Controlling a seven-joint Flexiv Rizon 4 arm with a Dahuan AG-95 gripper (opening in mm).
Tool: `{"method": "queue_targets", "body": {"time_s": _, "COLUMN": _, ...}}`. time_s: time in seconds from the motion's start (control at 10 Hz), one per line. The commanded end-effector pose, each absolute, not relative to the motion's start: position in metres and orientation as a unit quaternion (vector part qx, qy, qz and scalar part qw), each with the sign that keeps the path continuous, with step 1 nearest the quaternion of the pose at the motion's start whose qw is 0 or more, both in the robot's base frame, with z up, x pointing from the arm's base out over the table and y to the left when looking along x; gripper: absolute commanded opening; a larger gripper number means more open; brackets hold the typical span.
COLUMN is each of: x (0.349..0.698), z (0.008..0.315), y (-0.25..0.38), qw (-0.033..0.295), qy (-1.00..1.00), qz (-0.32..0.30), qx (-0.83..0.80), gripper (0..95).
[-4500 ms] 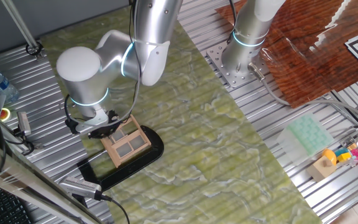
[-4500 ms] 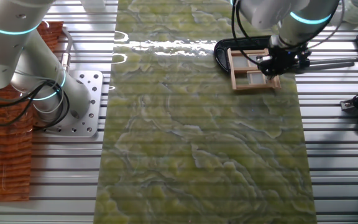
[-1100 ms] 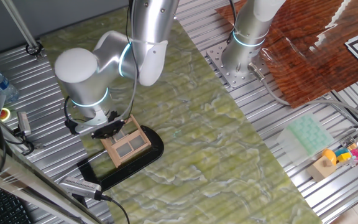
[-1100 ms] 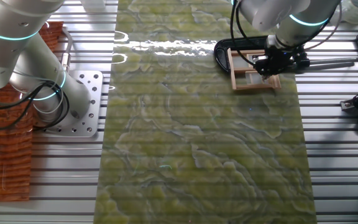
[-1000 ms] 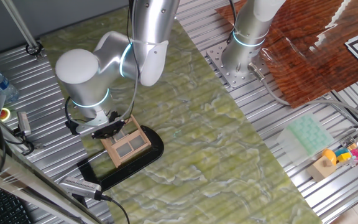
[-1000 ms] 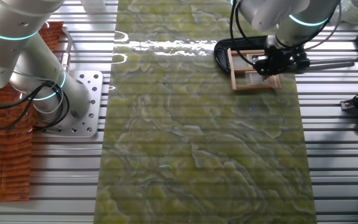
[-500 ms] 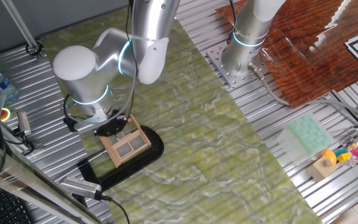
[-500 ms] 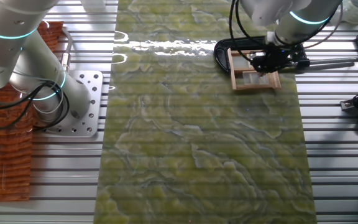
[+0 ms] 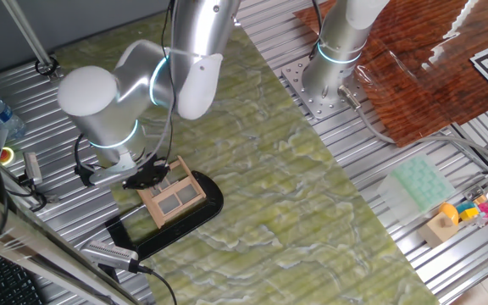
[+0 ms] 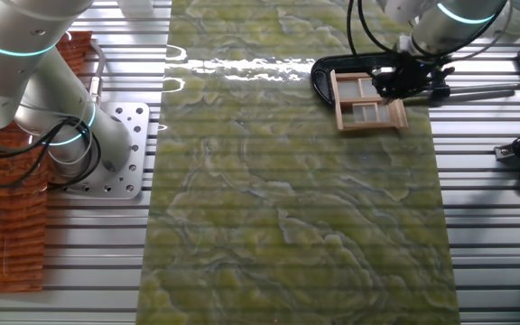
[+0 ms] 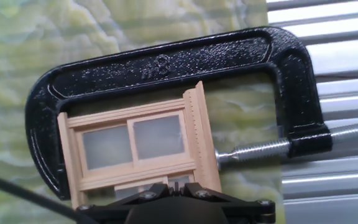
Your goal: Close a sliding window
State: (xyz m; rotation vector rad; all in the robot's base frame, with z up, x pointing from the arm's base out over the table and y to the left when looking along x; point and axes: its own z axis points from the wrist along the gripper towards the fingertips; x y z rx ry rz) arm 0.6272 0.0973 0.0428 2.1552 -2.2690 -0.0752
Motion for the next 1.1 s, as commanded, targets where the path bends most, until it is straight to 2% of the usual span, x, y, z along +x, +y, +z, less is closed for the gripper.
{"method": "queue_targets", "body": {"time_s": 0.1, "x": 0.631, "z": 0.04, "y": 0.096, "qw": 0.002, "qy": -0.699, "qz": -0.022, "qx": 0.715, "gripper": 0.0}}
{"method": "queue_targets", "body": {"time_s": 1.1, "x": 0.625, "z": 0.025, "y": 0.088, "qw": 0.002, "qy": -0.693, "qz": -0.021, "qx": 0.721, "gripper": 0.0}}
